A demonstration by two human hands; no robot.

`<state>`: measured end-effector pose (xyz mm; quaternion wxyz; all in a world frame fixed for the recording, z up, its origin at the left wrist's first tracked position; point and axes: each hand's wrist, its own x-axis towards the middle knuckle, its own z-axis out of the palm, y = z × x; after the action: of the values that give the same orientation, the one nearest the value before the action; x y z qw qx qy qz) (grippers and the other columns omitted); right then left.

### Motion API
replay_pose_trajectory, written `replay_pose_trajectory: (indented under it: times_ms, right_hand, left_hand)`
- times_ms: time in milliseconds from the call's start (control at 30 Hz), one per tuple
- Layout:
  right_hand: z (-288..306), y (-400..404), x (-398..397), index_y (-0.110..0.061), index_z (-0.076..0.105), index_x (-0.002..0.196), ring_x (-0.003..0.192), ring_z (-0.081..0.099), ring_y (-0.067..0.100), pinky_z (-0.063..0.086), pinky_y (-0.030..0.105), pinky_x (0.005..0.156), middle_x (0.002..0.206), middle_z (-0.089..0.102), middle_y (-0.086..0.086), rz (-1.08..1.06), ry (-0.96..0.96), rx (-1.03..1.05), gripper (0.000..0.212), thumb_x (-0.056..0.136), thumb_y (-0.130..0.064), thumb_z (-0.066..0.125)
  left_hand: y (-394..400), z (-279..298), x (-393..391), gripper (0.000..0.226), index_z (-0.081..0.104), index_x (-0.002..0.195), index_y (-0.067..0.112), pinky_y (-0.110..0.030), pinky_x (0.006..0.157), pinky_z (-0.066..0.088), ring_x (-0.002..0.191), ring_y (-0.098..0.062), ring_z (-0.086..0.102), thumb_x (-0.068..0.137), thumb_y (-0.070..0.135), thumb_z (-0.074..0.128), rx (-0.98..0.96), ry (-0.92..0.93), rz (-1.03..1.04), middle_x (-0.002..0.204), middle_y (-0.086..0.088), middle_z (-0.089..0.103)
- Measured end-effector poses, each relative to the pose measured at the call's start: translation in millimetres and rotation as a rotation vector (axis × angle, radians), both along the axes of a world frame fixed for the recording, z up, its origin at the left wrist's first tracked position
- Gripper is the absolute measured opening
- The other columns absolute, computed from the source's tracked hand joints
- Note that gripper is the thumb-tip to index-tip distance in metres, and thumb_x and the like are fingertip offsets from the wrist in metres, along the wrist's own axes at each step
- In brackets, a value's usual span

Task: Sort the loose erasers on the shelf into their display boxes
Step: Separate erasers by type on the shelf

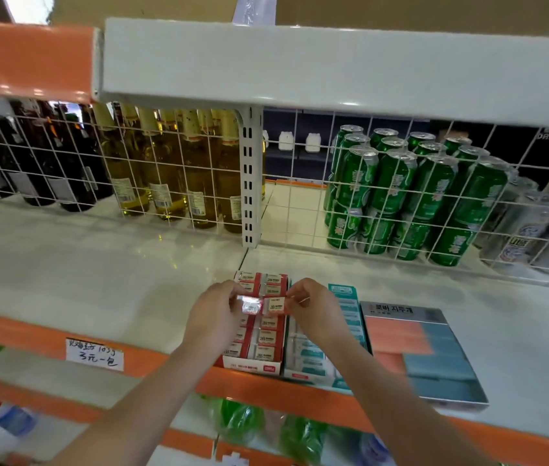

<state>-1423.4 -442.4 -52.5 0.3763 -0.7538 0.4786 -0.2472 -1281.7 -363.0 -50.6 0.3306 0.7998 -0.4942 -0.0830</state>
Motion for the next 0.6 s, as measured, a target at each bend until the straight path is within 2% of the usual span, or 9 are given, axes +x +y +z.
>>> replay_pose_trajectory:
  times_ms: [133,267,367,467,600]
  right_hand:
    - [0,-5,3,-0.019,0.065,0.100,0.092,0.056,0.011,0.049,0.023,0.079,0.106,0.058,-0.002,0.082,0.161,-0.148,0.014,0.087,-0.024,0.061]
    - [3,-8,3,-0.021,0.066,0.109,0.098,0.053,0.009,0.046,0.020,0.085,0.110,0.056,-0.007,0.236,0.260,-0.230,0.025,0.084,-0.028,0.065]
    - [4,-11,5,-0.018,0.066,0.105,0.102,0.052,0.011,0.045,0.021,0.089,0.111,0.056,-0.004,0.293,0.284,-0.287,0.021,0.086,-0.025,0.063]
    - [5,-12,10,-0.014,0.067,0.100,0.100,0.053,0.013,0.046,0.025,0.090,0.108,0.056,-0.002,0.302,0.296,-0.329,0.018,0.086,-0.024,0.063]
    - [6,-13,14,-0.014,0.066,0.097,0.099,0.053,0.014,0.047,0.028,0.089,0.107,0.056,-0.001,0.301,0.315,-0.359,0.018,0.085,-0.026,0.063]
  left_hand:
    - [-4,-8,14,0.028,0.060,0.117,0.018,-0.025,0.093,0.041,0.106,-0.016,0.054,0.090,0.020,0.056,0.053,-0.141,-0.064,0.115,-0.001,0.057]
    - [-6,-9,27,0.037,0.057,0.125,0.020,-0.019,0.100,0.031,0.119,-0.010,0.046,0.089,0.029,0.058,0.149,-0.204,-0.239,0.128,0.005,0.051]
    - [-9,-7,34,0.043,0.051,0.131,0.022,-0.020,0.106,0.027,0.128,-0.009,0.040,0.090,0.031,0.057,0.214,-0.257,-0.321,0.139,0.007,0.044]
    - [-14,-5,37,0.040,0.054,0.129,0.021,-0.019,0.104,0.028,0.127,-0.010,0.041,0.090,0.032,0.056,0.229,-0.277,-0.340,0.138,0.005,0.046]
    - [-18,0,36,0.035,0.055,0.124,0.019,-0.021,0.095,0.037,0.117,-0.011,0.048,0.091,0.030,0.055,0.242,-0.308,-0.337,0.126,0.004,0.051]
